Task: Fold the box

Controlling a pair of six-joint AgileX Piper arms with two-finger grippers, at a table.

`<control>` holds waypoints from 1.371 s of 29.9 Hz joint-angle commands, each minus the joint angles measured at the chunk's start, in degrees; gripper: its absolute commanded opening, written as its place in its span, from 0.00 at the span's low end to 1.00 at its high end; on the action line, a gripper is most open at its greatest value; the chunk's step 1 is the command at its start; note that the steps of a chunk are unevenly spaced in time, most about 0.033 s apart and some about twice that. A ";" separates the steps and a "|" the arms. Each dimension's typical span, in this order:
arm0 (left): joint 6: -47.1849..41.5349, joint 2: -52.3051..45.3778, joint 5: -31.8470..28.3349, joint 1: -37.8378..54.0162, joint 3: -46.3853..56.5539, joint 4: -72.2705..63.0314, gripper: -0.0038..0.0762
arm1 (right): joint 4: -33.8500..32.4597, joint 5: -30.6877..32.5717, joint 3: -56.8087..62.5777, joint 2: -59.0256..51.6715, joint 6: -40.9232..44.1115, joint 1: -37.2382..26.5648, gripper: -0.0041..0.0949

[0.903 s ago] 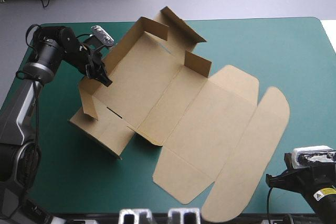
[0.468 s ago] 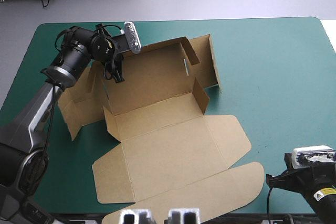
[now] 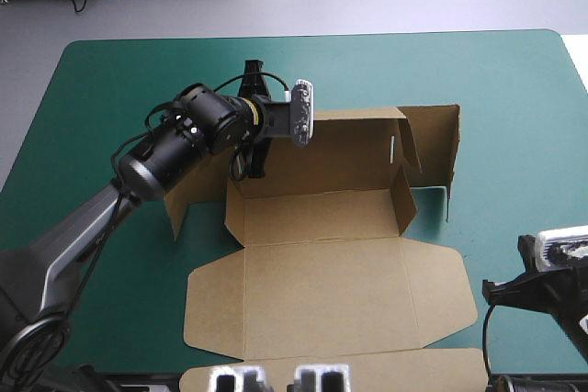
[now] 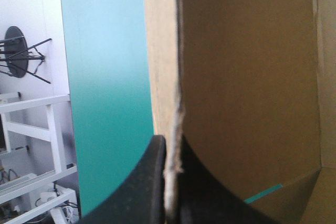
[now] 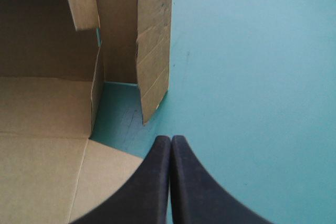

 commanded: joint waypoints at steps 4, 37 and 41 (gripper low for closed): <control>-8.22 -9.10 -11.81 -6.25 9.79 8.34 0.04 | 1.69 -3.86 -11.75 10.45 0.20 0.14 0.04; -55.94 -8.79 -22.69 -14.36 24.86 57.46 0.04 | 15.32 15.53 -50.79 70.58 -4.34 0.22 0.04; -56.68 -8.65 -21.99 -14.36 24.86 57.95 0.04 | 14.58 15.87 -47.11 69.01 -4.87 0.22 0.04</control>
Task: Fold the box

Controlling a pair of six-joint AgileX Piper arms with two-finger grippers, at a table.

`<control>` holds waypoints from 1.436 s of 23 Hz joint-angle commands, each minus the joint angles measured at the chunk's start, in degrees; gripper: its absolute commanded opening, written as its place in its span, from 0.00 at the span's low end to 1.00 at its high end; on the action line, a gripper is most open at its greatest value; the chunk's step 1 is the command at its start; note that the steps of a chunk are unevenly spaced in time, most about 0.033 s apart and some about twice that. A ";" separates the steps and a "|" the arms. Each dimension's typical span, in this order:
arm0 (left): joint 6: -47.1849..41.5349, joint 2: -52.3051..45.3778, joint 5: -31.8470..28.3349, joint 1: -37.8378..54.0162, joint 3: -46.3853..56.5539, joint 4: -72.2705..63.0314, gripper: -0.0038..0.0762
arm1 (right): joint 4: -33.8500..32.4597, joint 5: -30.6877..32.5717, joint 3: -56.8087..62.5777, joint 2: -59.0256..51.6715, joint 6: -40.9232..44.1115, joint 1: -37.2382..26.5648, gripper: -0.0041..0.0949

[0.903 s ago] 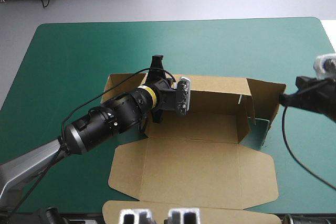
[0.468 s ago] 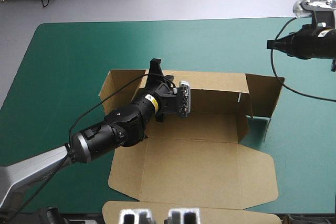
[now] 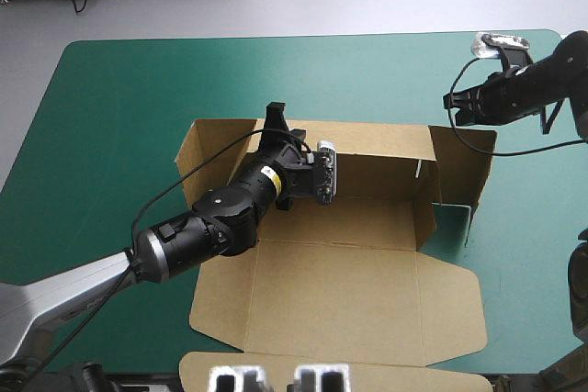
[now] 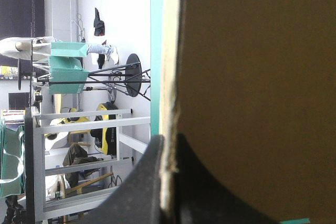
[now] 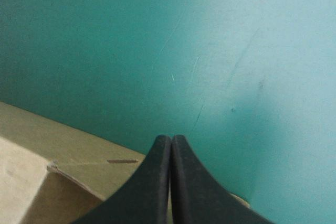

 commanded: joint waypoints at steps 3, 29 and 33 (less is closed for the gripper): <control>-2.36 -1.89 0.88 -0.30 -1.50 3.09 0.04 | 1.00 0.96 4.41 -5.59 -2.29 -0.04 0.04; -6.90 -1.89 0.24 -0.30 -1.50 4.07 0.04 | 26.47 -31.44 55.27 -37.42 -41.18 -0.04 0.28; -6.90 -1.89 0.24 -0.30 -1.50 4.32 0.04 | 24.72 -26.47 53.16 -38.42 -41.18 -0.04 0.47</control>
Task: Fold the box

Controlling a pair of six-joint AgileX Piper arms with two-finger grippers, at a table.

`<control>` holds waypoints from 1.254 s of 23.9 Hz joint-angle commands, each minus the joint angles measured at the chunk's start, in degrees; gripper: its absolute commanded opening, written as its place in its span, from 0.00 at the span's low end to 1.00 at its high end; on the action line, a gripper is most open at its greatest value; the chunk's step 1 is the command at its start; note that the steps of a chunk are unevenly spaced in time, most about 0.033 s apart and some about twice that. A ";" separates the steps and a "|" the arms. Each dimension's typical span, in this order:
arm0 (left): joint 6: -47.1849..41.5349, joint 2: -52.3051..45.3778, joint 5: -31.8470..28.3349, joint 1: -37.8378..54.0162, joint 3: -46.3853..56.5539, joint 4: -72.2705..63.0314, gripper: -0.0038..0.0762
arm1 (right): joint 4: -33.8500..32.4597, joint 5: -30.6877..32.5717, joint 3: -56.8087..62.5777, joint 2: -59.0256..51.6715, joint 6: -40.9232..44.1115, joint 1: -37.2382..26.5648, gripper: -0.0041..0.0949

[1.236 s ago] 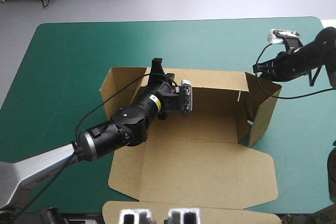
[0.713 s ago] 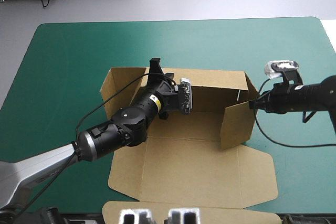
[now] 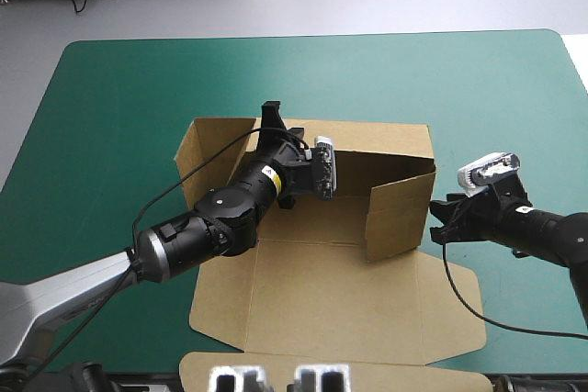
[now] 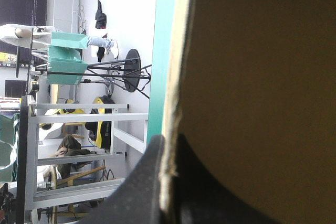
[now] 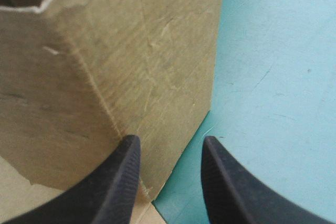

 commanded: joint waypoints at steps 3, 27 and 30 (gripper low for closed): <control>-0.97 -2.00 -0.45 -0.30 -1.63 2.41 0.04 | -0.51 5.24 -3.58 -1.17 -0.65 -0.04 0.47; -0.97 -2.00 -4.19 -0.30 -1.63 4.36 0.04 | 19.02 4.01 -4.03 8.27 -16.52 -0.04 0.47; -0.97 -2.00 -4.67 -0.30 -1.63 4.36 0.04 | 24.70 3.38 -4.03 11.10 -21.36 -0.04 0.45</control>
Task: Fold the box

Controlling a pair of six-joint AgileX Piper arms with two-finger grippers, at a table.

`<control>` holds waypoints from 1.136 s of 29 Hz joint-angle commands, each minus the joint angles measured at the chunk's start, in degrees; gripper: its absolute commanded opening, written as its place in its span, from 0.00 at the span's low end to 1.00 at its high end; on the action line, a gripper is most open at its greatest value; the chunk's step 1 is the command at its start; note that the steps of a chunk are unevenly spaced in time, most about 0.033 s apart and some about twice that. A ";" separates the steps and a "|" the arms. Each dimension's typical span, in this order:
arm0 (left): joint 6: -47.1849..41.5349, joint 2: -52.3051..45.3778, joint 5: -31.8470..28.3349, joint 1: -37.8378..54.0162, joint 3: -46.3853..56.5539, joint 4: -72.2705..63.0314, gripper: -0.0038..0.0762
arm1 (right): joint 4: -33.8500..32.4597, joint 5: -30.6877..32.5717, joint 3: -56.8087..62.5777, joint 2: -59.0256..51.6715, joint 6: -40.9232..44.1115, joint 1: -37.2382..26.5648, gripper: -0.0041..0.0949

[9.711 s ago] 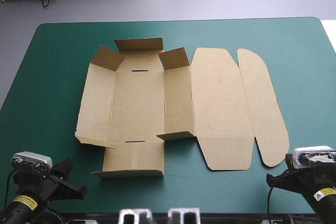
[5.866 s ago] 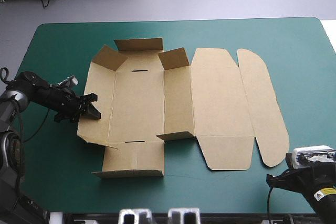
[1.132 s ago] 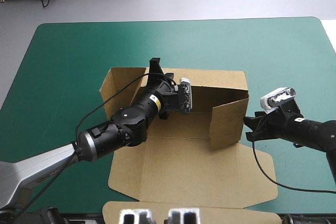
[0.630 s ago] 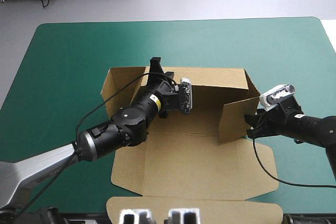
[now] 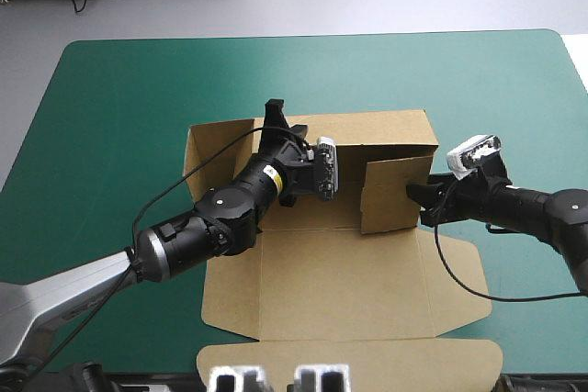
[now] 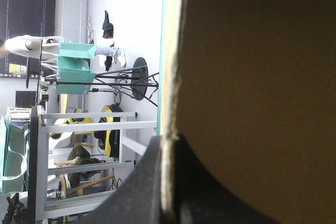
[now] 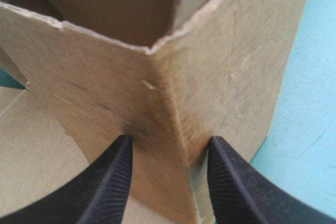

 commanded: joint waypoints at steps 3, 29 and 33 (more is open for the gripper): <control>-0.71 -2.00 -3.59 -0.30 -1.63 2.09 0.04 | 9.92 -1.81 -1.65 1.61 -4.36 -0.04 0.38; -1.43 -1.55 -5.86 -0.30 -1.63 3.19 0.04 | 16.99 -3.93 -1.65 3.09 -11.42 -0.04 0.03; -2.04 -0.68 -2.60 -0.30 -1.63 6.37 0.10 | 16.76 -3.93 -1.65 3.09 -11.42 -0.04 0.03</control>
